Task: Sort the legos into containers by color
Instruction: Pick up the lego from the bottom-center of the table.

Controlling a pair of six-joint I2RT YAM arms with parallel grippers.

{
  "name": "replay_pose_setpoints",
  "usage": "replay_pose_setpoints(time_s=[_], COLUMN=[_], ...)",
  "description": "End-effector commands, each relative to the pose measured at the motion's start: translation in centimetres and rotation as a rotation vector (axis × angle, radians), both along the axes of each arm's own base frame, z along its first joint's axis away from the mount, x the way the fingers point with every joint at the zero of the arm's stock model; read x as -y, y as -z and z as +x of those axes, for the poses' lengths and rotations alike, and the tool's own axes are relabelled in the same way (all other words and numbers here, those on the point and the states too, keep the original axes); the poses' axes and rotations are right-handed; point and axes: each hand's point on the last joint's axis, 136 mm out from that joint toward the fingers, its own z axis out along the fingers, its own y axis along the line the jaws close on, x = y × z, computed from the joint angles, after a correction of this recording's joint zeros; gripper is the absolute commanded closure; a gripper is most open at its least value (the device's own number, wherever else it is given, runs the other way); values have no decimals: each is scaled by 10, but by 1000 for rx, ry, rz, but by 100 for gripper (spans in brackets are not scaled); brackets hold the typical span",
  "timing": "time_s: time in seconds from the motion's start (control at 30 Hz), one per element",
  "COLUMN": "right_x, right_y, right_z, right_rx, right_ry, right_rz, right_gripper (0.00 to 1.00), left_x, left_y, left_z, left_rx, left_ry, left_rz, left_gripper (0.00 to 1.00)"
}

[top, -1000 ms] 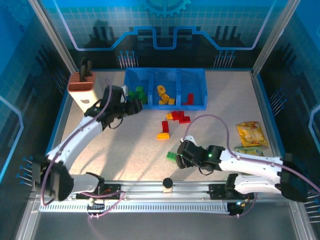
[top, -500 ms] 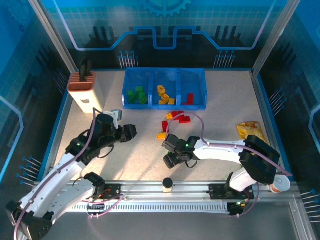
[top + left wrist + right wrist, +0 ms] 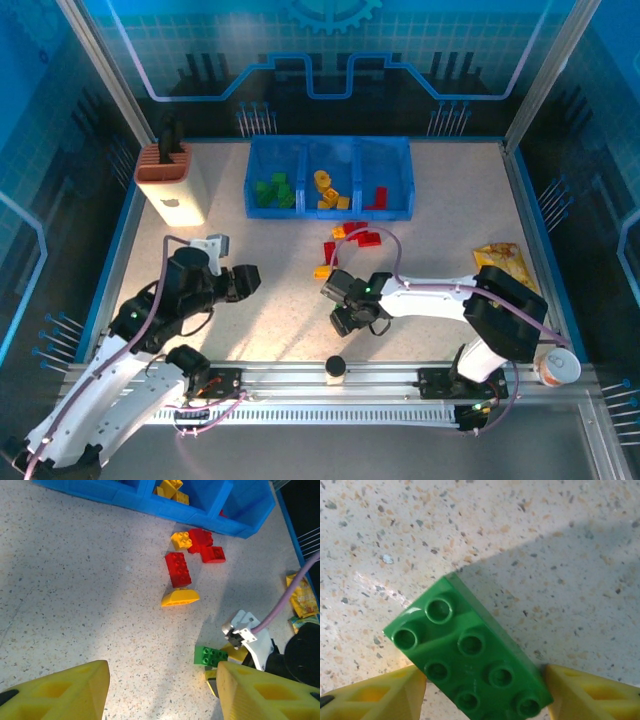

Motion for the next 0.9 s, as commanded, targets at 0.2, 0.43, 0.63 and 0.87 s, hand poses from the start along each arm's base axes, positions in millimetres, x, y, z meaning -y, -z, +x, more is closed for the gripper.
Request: replay_pose_setpoints(time_s=[0.2,0.43,0.63,0.87], right_x=[-51,-78,-117,-146], right_y=[-4,-27,-78,-112], right_z=[6,26,65,139], right_rx=[-11,49,144,208], right_ry=[-34,-41,-66,-9], right_rz=[64,95,147,200], right_gripper=[56,68,70,70], left_x=[-5,-8,-9,-13], left_y=[-1,-16,-11,-11], left_z=[-16,-18,-19,-21], left_rx=[-9,33,30,52], left_ry=[10,25,24,10], left_rz=[0,18,22,10], left_gripper=[41,41,41,41])
